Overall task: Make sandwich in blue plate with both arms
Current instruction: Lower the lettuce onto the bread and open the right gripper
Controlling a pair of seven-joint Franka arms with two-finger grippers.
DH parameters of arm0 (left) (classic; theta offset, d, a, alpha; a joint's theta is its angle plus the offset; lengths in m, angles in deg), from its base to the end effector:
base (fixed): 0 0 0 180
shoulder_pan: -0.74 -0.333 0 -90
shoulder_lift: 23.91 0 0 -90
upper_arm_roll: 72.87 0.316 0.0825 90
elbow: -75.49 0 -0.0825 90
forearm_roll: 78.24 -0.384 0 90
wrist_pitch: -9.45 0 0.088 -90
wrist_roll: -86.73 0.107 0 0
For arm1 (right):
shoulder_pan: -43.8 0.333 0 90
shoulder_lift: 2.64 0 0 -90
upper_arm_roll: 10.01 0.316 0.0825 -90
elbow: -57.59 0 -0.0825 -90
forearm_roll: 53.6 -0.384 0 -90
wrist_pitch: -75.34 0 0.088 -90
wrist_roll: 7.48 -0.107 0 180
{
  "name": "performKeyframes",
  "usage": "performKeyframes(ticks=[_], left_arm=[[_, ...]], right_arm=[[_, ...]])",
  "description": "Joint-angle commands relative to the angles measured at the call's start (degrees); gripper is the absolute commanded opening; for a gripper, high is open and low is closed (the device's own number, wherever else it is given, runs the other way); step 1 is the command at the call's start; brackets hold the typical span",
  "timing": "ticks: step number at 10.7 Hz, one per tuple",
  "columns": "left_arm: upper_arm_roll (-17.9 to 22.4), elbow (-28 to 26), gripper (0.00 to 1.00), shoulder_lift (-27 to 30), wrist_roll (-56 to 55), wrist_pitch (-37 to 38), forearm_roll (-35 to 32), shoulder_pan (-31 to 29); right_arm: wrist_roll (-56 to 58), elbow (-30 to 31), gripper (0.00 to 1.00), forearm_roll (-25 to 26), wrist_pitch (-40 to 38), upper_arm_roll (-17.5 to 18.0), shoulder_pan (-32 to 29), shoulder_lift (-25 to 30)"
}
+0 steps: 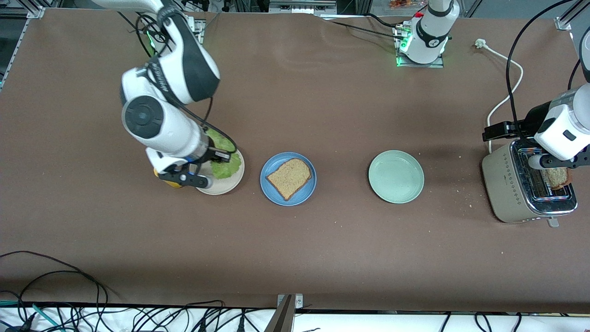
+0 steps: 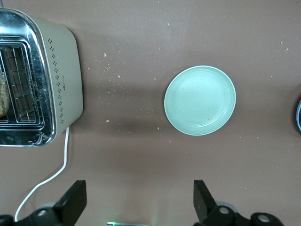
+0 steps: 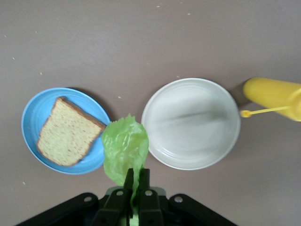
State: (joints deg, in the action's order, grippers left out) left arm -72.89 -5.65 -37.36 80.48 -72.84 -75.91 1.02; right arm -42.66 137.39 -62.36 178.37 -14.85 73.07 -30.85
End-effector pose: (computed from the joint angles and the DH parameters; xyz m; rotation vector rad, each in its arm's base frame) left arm 0.6063 -0.0079 0.5495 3.0908 0.1589 -0.3366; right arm 0.6196 0.3070 0.4193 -3.0660 0.3389 0.1961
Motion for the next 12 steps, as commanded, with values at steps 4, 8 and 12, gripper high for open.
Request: performKeyframes(ticks=[4, 8, 12], left_arm=[[-0.1, -0.1, 1.0, 0.1, 0.5, -0.2, -0.9, 0.2], [-0.1, -0.1, 1.0, 0.1, 0.5, -0.2, -0.8, 0.2], [-0.1, -0.1, 1.0, 0.1, 0.5, -0.2, -0.8, 0.2]], right_arm=[[-28.9, -26.5, 0.0, -1.7, 2.8, -3.2, 9.7, -22.8], [-34.5, -26.5, 0.0, -1.6, 5.6, -2.9, 12.4, -24.7], [-34.3, -26.2, 0.0, -0.9, 8.6, -2.5, 12.3, -28.3]])
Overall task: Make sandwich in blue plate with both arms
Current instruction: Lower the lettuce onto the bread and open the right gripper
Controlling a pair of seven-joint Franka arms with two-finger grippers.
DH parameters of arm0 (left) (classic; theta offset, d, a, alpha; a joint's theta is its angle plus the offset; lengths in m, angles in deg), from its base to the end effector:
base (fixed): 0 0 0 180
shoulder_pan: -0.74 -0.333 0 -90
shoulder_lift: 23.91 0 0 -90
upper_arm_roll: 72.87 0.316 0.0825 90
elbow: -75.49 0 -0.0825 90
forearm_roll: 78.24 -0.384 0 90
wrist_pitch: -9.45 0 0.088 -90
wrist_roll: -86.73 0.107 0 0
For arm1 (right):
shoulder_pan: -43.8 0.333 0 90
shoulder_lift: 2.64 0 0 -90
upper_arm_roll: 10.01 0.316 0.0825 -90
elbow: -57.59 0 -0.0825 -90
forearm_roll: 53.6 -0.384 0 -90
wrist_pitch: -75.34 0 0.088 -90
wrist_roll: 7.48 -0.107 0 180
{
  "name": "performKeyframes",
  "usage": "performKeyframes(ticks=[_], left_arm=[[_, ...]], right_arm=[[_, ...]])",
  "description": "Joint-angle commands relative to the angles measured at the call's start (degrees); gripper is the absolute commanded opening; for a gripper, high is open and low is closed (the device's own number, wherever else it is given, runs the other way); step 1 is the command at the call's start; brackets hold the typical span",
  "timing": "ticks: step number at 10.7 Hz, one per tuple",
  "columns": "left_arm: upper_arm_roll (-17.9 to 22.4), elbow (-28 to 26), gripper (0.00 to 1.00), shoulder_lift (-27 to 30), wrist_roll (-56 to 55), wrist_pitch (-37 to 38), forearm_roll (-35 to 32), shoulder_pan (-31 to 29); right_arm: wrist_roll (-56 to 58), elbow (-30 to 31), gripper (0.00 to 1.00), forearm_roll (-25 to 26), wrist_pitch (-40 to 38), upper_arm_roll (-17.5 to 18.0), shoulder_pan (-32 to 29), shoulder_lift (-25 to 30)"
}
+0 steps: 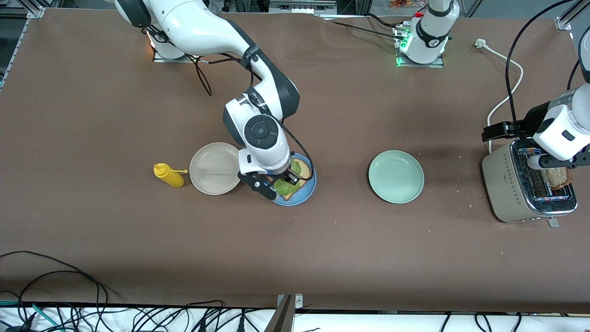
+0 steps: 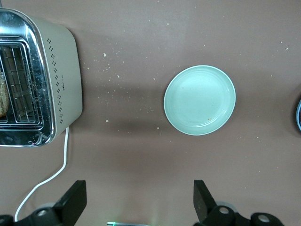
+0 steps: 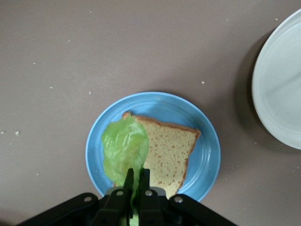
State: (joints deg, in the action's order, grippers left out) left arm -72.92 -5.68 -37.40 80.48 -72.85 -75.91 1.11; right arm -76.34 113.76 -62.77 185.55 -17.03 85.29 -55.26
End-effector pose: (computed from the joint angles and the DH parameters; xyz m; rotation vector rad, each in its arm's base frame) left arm 0.6064 -0.0092 0.5488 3.0910 0.1557 -0.3383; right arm 0.6175 0.4804 0.3116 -2.9448 0.9174 0.0376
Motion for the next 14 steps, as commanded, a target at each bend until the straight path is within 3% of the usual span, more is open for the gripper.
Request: performKeyframes(ticks=[1, 6, 7, 8, 9, 10, 14], left_arm=[[0.0, 0.0, 1.0, 0.1, 0.5, -0.2, -0.8, 0.2], [0.0, 0.0, 1.0, 0.1, 0.5, -0.2, -0.8, 0.2], [0.0, 0.0, 1.0, 0.1, 0.4, -0.2, -0.8, 0.2], [-0.1, 0.0, 1.0, 0.1, 0.4, -0.2, -0.8, 0.2], [-0.1, 0.0, 1.0, 0.1, 0.5, -0.2, -0.8, 0.2], [-0.1, 0.0, 1.0, 0.1, 0.4, -0.2, -0.8, 0.2], [-0.1, 0.0, 1.0, 0.1, 0.4, -0.2, -0.8, 0.2]], right_arm=[[-0.3, -2.5, 0.0, -0.4, 2.4, -0.4, 0.1, -4.8], [-0.1, -1.5, 0.0, 1.2, 3.2, -0.5, 0.4, -6.6], [-0.1, -1.5, 0.14, 1.2, 3.1, -0.5, 0.4, -6.6], [-0.1, -1.4, 0.91, 1.5, 3.1, -0.5, 0.4, -6.6], [-0.1, -1.5, 1.0, 4.3, 3.1, -0.5, 0.4, -6.5], [0.0, -1.4, 1.0, 6.6, 3.1, -0.3, 0.4, -6.4], [6.3, 1.0, 1.0, 6.2, 2.4, -0.4, 0.0, -2.9]])
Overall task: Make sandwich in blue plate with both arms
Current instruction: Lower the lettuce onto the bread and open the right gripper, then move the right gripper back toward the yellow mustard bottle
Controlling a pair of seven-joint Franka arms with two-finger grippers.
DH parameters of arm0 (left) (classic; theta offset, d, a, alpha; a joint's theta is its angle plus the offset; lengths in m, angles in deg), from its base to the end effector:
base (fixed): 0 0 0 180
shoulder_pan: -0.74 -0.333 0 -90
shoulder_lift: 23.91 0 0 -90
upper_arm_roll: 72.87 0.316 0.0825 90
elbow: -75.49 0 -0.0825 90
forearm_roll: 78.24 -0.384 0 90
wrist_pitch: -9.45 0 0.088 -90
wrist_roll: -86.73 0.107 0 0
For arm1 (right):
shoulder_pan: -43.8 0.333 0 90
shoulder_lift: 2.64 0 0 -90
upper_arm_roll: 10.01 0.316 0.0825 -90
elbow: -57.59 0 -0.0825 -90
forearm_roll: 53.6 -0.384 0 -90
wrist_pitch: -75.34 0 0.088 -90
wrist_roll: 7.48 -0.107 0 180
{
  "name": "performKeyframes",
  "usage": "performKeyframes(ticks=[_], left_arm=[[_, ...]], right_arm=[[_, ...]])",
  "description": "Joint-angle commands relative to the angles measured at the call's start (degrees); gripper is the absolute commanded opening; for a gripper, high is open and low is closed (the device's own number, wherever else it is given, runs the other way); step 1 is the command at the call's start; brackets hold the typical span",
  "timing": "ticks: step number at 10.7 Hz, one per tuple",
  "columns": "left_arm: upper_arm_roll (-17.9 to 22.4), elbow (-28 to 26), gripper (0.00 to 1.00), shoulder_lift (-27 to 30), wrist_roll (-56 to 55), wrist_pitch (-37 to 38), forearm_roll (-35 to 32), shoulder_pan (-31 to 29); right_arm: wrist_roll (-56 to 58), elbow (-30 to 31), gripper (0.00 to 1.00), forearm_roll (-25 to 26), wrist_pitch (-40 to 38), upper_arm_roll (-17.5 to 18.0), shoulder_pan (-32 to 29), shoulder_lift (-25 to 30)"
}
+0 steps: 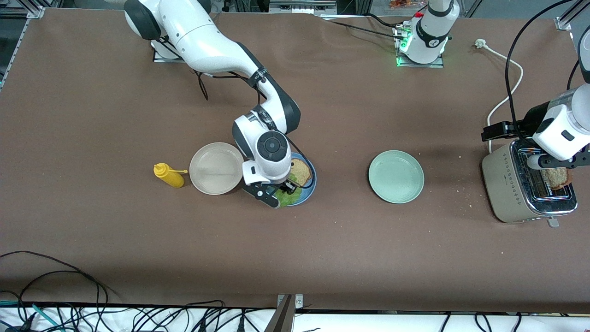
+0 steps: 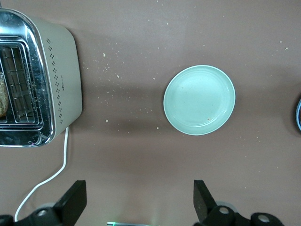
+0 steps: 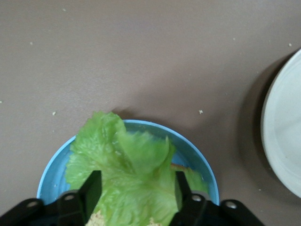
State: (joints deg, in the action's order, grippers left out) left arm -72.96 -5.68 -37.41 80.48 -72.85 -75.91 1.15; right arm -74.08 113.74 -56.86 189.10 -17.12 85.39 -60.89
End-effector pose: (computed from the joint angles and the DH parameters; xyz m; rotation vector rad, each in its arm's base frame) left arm 0.6064 -0.0100 0.5487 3.0911 0.1536 -0.3386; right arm 0.6223 0.4754 0.2406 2.9966 -0.8061 0.0594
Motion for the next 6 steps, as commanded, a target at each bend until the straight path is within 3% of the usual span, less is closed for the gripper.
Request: performKeyframes(ticks=[1, 4, 6], left_arm=[[-0.1, 0.0, 1.0, 0.1, 0.5, -0.2, -0.8, 0.2], [0.0, 0.0, 1.0, 0.1, 0.9, -0.2, -0.9, 0.1], [0.0, 0.0, 1.0, 0.1, 0.9, -0.2, -0.9, 0.0]], right_arm=[[4.2, 2.2, 1.0, 0.2, -1.2, -0.3, -0.5, 4.1], [11.9, 4.9, 1.0, -0.1, -2.8, 0.1, -3.1, 7.9], [24.1, 13.5, 1.0, -4.1, -2.2, 0.1, -6.4, 15.1]])
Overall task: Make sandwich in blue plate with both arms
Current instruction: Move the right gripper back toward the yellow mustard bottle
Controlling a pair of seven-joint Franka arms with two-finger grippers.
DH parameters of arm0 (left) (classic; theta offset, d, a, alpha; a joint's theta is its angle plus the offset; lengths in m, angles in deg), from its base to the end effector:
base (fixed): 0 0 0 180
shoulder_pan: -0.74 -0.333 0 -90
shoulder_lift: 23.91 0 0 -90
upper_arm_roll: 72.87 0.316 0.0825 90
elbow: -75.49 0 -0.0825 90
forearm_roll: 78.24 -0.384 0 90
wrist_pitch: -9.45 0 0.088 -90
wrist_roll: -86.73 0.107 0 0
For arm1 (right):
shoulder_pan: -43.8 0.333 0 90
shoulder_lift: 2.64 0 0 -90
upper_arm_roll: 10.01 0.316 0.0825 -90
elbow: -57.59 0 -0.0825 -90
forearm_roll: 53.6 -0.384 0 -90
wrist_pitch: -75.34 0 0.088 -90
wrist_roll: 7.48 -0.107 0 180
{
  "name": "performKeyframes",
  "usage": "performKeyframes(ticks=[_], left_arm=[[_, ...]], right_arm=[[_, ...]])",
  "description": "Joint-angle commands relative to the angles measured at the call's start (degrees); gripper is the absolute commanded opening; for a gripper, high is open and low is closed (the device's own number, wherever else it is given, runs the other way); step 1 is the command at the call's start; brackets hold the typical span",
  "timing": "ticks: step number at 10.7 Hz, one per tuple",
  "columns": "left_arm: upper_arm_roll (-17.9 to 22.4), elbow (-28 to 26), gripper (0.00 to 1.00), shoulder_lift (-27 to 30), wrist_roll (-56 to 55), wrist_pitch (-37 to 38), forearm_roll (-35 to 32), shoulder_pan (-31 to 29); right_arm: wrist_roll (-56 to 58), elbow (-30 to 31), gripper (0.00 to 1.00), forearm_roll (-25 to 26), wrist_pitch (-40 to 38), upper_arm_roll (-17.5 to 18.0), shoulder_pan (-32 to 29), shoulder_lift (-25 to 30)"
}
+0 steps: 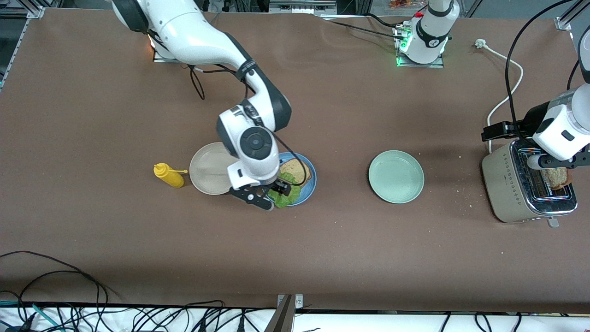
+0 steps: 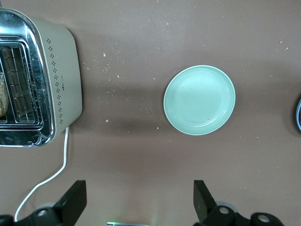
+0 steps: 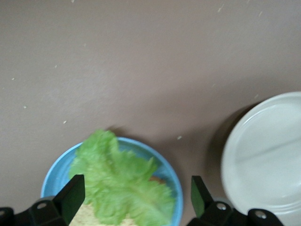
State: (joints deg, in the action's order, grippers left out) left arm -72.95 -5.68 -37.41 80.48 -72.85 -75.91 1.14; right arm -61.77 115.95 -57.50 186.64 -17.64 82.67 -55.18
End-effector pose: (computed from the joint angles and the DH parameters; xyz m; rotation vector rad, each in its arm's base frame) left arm 0.6064 -0.0098 0.5487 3.0910 0.1541 -0.3386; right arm 0.6431 0.4382 0.2966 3.0652 -0.5802 0.0598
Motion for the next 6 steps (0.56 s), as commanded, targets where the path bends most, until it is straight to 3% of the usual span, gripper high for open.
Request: performKeyframes(ticks=[1, 3, 6], left_arm=[[0.0, 0.0, 1.0, 0.1, 0.9, -0.2, -0.9, 0.1], [0.0, 0.0, 1.0, 0.1, 1.1, -0.2, -1.1, 0.0], [0.0, 0.0, 1.0, 0.1, 1.1, -0.2, -1.1, 0.0]], right_arm=[[15.8, 14.3, 1.0, -3.7, 0.1, 0.6, -5.2, 12.2], [22.2, 19.8, 1.0, -3.7, -0.1, 3.0, -8.8, 17.4], [46.6, 28.7, 1.0, -3.5, -0.5, 5.3, -15.1, 25.5]])
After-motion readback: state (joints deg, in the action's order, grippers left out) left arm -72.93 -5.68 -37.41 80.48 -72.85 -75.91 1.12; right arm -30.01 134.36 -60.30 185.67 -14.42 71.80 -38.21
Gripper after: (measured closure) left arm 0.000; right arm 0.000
